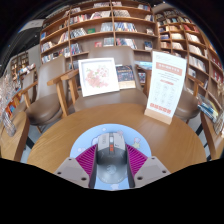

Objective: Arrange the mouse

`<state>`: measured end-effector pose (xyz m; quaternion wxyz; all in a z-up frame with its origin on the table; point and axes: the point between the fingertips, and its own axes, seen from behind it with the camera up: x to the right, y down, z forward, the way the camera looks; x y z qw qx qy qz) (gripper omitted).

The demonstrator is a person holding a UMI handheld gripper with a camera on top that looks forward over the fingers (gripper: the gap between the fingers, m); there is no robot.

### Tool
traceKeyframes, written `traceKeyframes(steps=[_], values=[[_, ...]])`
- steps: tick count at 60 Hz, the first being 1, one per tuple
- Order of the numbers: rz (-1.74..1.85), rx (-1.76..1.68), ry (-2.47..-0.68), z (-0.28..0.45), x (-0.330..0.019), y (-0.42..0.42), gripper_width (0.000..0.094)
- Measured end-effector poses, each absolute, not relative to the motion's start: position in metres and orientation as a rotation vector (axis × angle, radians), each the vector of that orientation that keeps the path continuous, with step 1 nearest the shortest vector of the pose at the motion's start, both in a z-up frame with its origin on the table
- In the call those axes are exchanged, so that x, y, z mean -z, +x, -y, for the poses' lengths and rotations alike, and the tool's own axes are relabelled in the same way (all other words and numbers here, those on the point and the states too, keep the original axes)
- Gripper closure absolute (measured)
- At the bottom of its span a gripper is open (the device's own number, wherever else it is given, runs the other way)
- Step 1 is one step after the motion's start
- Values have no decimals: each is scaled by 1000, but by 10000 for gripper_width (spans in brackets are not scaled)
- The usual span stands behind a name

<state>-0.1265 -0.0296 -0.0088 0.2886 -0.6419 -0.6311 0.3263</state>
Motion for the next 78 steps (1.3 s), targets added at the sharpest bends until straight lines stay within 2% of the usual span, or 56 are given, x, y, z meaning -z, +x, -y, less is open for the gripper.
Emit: traceKeyframes(steps=[6, 9, 11, 13, 14, 17, 21, 27, 45, 62, 78], values=[[1670, -857, -1691, 26, 12, -128, 447], [1672, -856, -1672, 28, 11, -130, 390], [1676, -857, -1669, 30, 12, -130, 275], [1675, -854, -1676, 33, 11, -125, 104], [1679, -852, -1680, 33, 11, -124, 74], [1671, -818, -1694, 25, 8, -117, 123], [1644, -787, -1673, 15, -5, -104, 85], [1628, -789, -1652, 10, -31, -66, 84], [1590, -841, -1587, -15, -103, 114, 85], [1607, -875, -1610, -18, -116, 259, 85], [1573, -863, -1580, -33, -121, 304, 85]])
